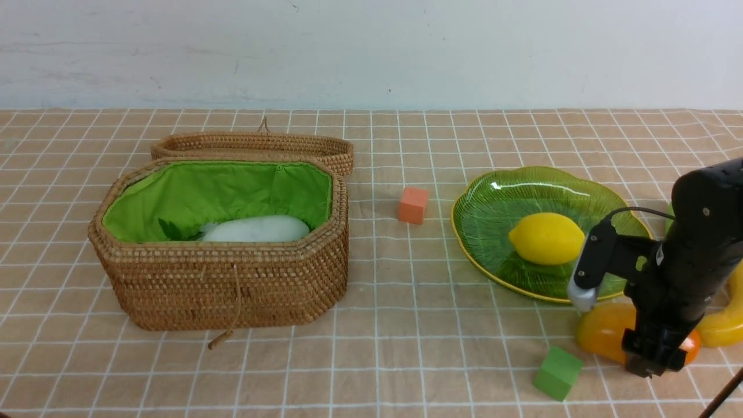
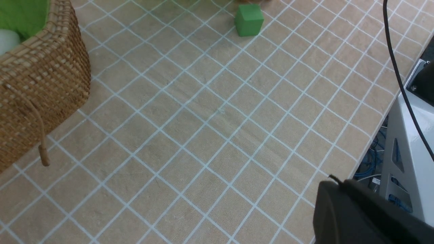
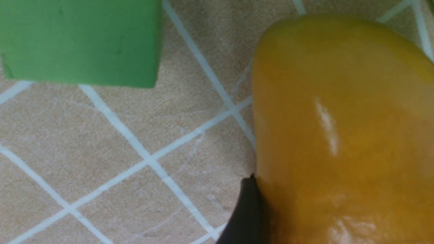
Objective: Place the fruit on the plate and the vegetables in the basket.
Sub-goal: Use the right arm to grab a mango and put it into the right plate
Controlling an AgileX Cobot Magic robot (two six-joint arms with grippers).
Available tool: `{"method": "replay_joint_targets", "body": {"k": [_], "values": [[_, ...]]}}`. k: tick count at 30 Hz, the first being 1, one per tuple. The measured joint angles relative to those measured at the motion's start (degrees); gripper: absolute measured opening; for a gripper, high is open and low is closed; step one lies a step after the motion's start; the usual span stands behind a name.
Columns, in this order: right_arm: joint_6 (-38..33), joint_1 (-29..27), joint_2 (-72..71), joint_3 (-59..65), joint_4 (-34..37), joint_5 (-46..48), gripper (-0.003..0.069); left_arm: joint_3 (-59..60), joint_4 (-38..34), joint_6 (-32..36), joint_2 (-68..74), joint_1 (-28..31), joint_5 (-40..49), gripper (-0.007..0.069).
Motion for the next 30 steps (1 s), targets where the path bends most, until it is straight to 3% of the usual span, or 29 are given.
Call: {"method": "replay_joint_targets", "body": {"k": [9,12,18,19,21,25,30], "values": [[0.5,0.0,-4.2,0.2,1.9,6.9,0.0605,0.0,0.0,0.0,0.0,0.0,0.0,-0.0013],[3.9,0.0,-7.9,-0.3,3.0,8.0,0.0605,0.0,0.0,0.0,0.0,0.0,-0.3,-0.0013],[28.7,-1.1,-9.4,-5.8,10.0,-4.3,0.0605,0.0,-0.2,0.0,0.0,0.0,-3.3,-0.0013],[29.6,-1.1,-9.2,-5.8,10.2,-4.8,0.0605,0.0,-0.2,0.0,0.0,0.0,-3.6,-0.0013],[39.8,-2.5,-5.5,-7.4,10.7,-10.9,0.0605,0.0,-0.3,0.0,0.0,0.0,-4.9,-0.0013],[50.2,-4.1,1.3,-9.8,10.5,-15.1,0.0605,0.0,-0.7,0.0,0.0,0.0,-6.0,-0.0013],[58.0,-4.5,5.2,-11.7,9.1,-15.5,0.0605,0.1,-1.3,0.0,0.0,0.0,-6.0,-0.0013]]}}
